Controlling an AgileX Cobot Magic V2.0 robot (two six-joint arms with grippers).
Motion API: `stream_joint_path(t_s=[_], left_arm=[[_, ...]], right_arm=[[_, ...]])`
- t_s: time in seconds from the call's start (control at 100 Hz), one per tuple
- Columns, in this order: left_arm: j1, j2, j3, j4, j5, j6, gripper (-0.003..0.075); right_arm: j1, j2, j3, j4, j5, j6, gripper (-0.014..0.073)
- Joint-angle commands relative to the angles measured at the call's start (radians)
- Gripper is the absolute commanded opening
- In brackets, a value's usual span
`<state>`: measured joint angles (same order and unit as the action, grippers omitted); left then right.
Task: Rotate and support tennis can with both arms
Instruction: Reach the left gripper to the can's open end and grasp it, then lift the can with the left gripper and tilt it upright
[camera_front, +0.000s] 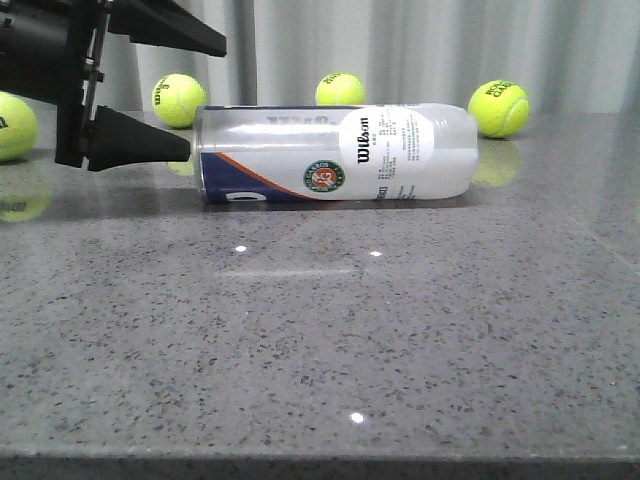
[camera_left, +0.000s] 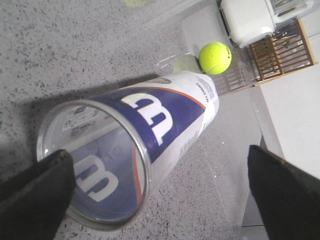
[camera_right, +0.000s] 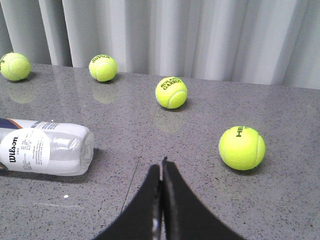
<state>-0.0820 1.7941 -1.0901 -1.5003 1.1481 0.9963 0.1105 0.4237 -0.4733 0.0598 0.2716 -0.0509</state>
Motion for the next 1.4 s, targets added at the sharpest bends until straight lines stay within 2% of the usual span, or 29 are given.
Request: stream_joint_path(t_s=[0.0, 0.64, 0.71, 0.78, 0.83, 0.99, 1.12, 1.23, 1.39], left_arm=[[-0.011, -0.021, -0.031, -0.081, 0.076, 0.009, 0.0650], [-0.095, 0.022, -0.085, -0.118, 0.066, 0.036, 0.0634], [-0.102, 0.022, -0.085, -0.118, 0.066, 0.036, 0.0582], [-0.102, 0.022, -0.085, -0.118, 0.066, 0.036, 0.0482], [-0.102, 0.022, -0.085, -0.118, 0.064, 0.036, 0.0384], [-0.102, 0.022, -0.085, -0.118, 0.041, 0.036, -0.0013], [-0.102, 0.022, -0.085, -0.118, 0.052, 0.037, -0.0020], [-0.095, 0.010, -0.085, -0.133, 0.134, 0.069, -0.0021], [-0.079, -0.067, -0.092, -0.098, 0.131, 0.068, -0.0021]], right_arm=[[-0.006, 0.001, -0.028, -0.005, -0.079, 0.001, -0.0068], [-0.006, 0.001, -0.028, -0.005, -0.079, 0.001, -0.0068], [-0.006, 0.001, -0.028, -0.005, -0.079, 0.001, -0.0068], [-0.006, 0.001, -0.028, -0.005, -0.079, 0.001, -0.0068], [-0.006, 0.001, -0.028, -0.005, -0.079, 0.001, -0.0068], [-0.006, 0.001, -0.028, -0.005, -0.079, 0.001, -0.0068], [-0.006, 0.001, -0.028, -0.005, -0.079, 0.001, -0.0068], [-0.006, 0.001, -0.028, -0.005, -0.079, 0.001, -0.0068], [-0.006, 0.001, -0.028, -0.005, -0.079, 0.001, -0.0068]])
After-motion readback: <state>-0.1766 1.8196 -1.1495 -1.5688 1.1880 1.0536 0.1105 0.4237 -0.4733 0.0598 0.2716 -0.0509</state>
